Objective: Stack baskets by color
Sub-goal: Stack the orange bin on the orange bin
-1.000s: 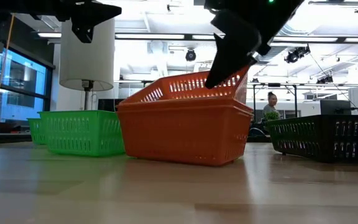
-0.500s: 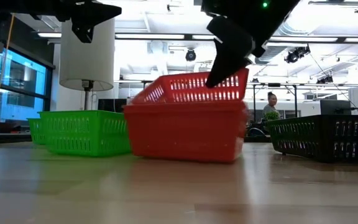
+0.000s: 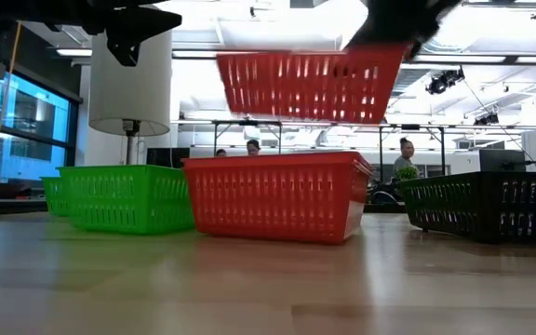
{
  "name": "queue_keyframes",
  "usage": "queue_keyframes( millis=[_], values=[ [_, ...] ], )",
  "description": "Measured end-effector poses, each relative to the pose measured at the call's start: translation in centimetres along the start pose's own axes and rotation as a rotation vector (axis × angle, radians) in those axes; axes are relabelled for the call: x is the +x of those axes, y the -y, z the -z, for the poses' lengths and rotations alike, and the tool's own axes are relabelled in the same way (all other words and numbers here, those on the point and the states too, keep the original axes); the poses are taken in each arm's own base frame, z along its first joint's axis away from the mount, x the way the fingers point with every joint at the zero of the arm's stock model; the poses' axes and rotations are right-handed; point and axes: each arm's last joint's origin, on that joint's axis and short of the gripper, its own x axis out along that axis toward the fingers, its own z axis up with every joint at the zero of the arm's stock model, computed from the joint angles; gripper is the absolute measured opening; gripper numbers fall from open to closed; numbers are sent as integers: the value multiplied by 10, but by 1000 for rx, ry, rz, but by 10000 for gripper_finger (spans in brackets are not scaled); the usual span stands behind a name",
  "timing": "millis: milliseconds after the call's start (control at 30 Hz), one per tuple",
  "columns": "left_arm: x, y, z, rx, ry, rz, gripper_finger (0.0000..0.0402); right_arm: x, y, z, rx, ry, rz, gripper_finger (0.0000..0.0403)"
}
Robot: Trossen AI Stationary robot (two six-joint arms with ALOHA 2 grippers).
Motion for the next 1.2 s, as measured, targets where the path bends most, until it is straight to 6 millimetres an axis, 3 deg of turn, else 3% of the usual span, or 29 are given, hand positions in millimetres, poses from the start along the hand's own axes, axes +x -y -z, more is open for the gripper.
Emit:
queue_keyframes(
  millis=[167,367,667,833,1200],
  values=[
    [0,0,0,0,0,0,179,-1,24,24,184,177,-167,1],
    [0,0,0,0,1,0,179,21,40,32,292,174,-139,0],
    [0,0,0,0,0,0,179,42,30,31,319,114,-151,0],
    [0,0,0,-3,0,0,179,51,27,41,313,67,-131,0],
    [0,0,0,-18,1,0,179,54,27,48,326,-2,-147,0]
  ],
)
